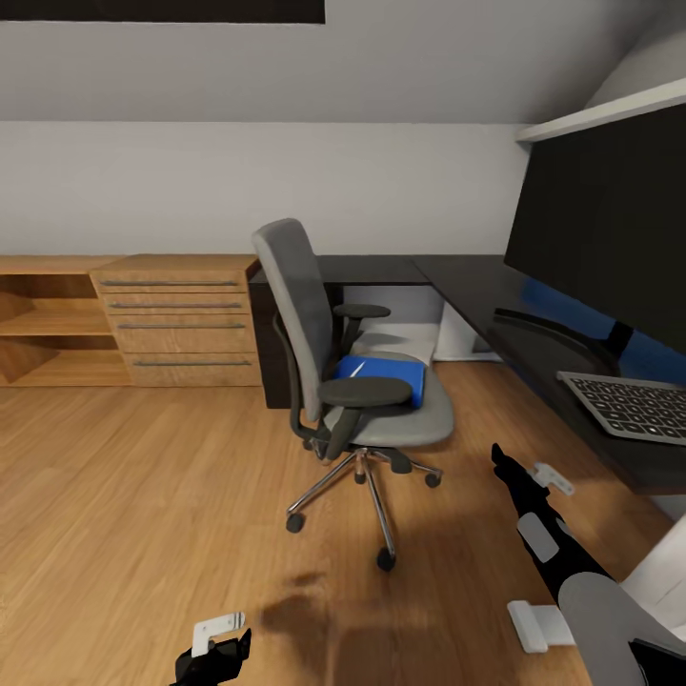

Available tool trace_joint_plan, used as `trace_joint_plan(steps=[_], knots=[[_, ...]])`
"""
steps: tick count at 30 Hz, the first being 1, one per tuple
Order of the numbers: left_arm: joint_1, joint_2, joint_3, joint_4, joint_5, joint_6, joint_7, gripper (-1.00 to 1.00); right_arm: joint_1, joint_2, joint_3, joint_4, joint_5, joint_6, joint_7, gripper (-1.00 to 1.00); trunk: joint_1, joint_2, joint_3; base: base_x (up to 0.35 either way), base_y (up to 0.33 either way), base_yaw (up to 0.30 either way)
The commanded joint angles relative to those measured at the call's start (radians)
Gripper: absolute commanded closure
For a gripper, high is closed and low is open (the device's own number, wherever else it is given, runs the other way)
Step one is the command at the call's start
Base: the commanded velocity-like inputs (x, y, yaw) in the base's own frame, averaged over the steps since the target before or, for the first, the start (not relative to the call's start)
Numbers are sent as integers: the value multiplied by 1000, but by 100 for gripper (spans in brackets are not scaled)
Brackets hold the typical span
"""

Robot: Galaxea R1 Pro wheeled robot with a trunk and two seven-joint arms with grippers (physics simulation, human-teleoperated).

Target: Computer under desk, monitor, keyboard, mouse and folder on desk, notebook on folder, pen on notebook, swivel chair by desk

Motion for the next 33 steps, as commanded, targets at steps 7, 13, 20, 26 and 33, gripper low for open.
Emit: trace_joint_plan(steps=[7, 13, 20, 26, 33], knots=[[0, -1, 2, 1, 6, -3, -1, -100, -1, 0, -3, 2, -11, -2, 9, -100, 0, 0, -1, 14, 147, -1], [0, -1, 3, 1, 6, -3, -1, -100, -1, 0, -3, 2, -11, -3, 9, -100, 0, 0, -1, 163, 159, 0], [0, -1, 2, 1, 6, -3, -1, -100, -1, 0, -3, 2, -11, -2, 9, -100, 0, 0, -1, 128, 68, 0], [0, -1, 2, 1, 6, -3, -1, -100, -1, 0, -3, 2, -11, -2, 9, -100, 0, 0, -1, 22, 8, 0], [0, -1, 2, 1, 6, -3, -1, -100, -1, -1, -3, 1, -11, -3, 11, -100, 0, 0, -1, 211, 1, 0]])
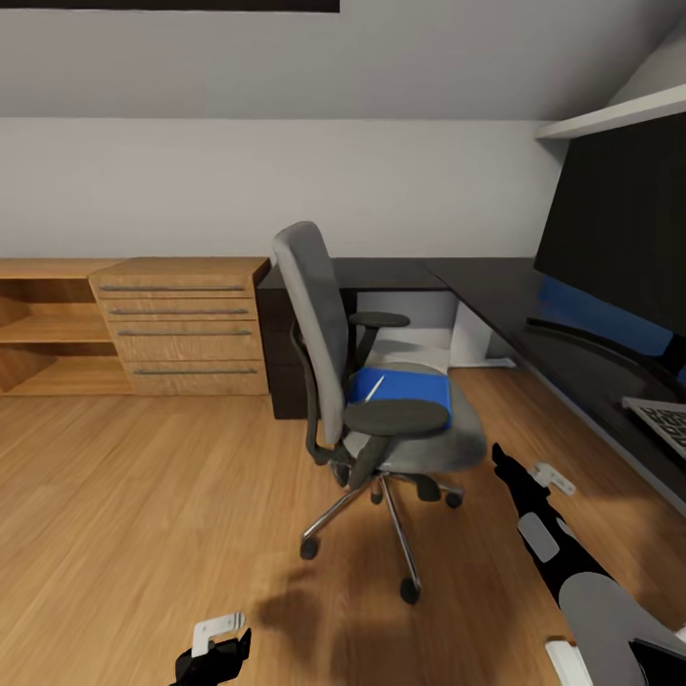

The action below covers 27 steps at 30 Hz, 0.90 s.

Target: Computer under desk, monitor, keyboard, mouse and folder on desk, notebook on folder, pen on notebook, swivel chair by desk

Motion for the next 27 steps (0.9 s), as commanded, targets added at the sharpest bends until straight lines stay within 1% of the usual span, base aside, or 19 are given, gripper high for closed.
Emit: trace_joint_plan(steps=[1, 10, 20, 27], knots=[[0, -1, 2, 0, 6, -2, -1, -100, -1, 0, -3, 2, -11, -2, 9, -100, 0, 0, -1, 187, 0, 0], [0, -1, 2, 0, 6, -2, -1, -100, -1, -1, -3, 3, -10, -2, 10, -100, 0, 0, -1, 77, -4, 0], [0, -1, 2, 1, 6, -2, -1, -100, -1, -4, -3, 4, -8, 0, 7, -100, 0, 0, -1, 173, -108, 0], [0, -1, 2, 0, 6, -2, -1, -100, -1, -5, -1, 6, -8, 9, 4, -100, 0, 0, -1, 54, -31, 0]])
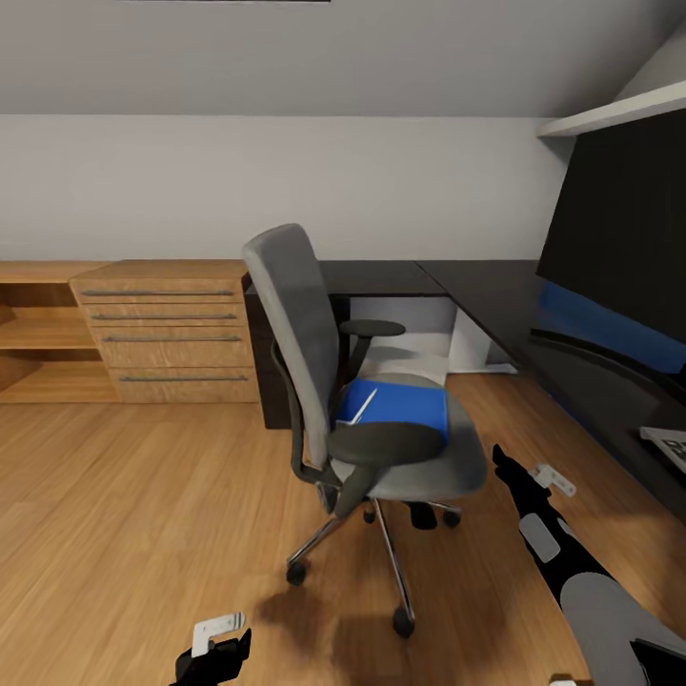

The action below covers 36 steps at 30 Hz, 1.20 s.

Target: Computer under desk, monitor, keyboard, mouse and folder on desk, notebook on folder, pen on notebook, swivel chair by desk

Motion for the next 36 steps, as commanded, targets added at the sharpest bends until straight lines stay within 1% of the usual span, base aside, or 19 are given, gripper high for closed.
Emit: trace_joint_plan(steps=[1, 9, 13, 21, 36], knots=[[0, -1, 2, 0, 6, -2, -1, -100, -1, 0, -3, 2, -10, -1, 9, -100, 0, 0, -1, 45, -10, 0], [0, -1, 2, 1, 6, -3, -1, -100, -1, 0, -3, 2, -11, 13, 8, -100, 0, 0, -1, 175, -4, 0], [0, -1, 2, 1, 6, -17, 0, -100, -1, 0, -3, 2, -11, 21, 8, -100, 0, 0, -1, 95, -1, 0], [0, -1, 2, 14, 5, -45, 0, -100, -1, 0, -2, 3, -11, 28, 8, -100, 0, 0, -1, 23, 0, 0], [0, -1, 1, 22, 4, -48, 0, -100, -1, 3, -6, 31, -12, 32, 6, -100, 0, 0, -1, 1, 0, 0]])
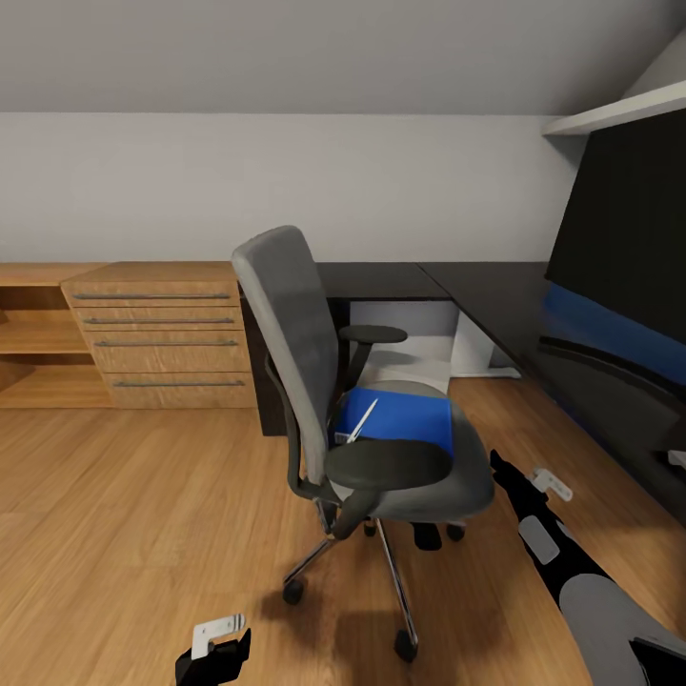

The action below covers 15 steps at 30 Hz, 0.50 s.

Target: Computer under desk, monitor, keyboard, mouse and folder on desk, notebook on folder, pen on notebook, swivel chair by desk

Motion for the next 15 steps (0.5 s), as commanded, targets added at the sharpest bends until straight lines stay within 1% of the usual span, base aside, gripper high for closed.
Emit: trace_joint_plan(steps=[1, 9, 15], knots=[[-1, -1, 2, 1, 5, -3, -1, -100, 0, 1, 2, 13, -10, -2, 9, -100, 0, 0, -1, 0, 0, 0], [-1, -1, 2, 1, 5, -3, -1, -100, 0, 4, 5, 15, -11, -6, 13, -100, 0, 0, -1, 0, 0, 0], [-1, -1, 2, 1, 5, -3, 0, -100, 0, 15, 6, 15, -11, -41, 10, -100, 0, 0, -1, 0, 0, 0]])
